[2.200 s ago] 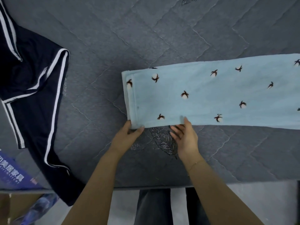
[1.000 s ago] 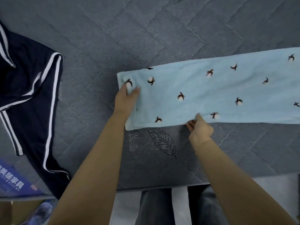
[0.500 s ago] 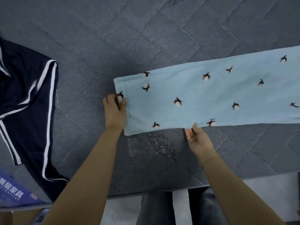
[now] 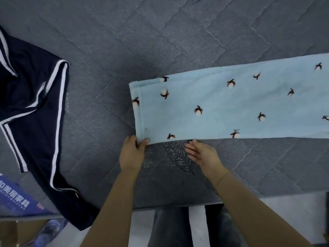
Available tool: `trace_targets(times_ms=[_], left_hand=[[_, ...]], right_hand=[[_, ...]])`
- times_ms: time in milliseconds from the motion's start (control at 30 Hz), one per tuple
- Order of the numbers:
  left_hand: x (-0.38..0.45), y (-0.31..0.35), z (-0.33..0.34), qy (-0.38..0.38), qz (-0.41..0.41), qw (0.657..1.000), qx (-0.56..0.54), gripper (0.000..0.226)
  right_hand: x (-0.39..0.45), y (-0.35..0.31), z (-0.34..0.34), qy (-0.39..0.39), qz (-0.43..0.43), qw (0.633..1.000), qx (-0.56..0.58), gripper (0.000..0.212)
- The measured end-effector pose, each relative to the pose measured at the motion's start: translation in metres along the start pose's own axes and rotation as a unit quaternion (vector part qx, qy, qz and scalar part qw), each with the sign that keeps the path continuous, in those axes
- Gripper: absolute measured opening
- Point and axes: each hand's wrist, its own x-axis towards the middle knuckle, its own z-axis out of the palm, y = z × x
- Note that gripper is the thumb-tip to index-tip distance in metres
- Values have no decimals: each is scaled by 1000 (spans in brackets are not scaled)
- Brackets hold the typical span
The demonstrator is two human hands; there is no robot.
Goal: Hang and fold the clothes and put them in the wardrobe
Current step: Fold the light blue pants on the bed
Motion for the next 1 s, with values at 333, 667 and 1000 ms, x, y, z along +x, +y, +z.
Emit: trace_targets(times_ms=[333, 667, 1000], left_hand=[[81, 71, -45, 49, -34, 959, -278, 57], [117, 84, -31, 114, 36, 938, -326, 12], [81, 109, -3, 219, 191, 947, 139, 47]], right_hand=[[12, -133, 12, 54, -457, 808, -369, 12], [65, -242, 36, -7, -449, 571, -687, 8], [81, -192, 29, 101, -568, 580, -575, 38]])
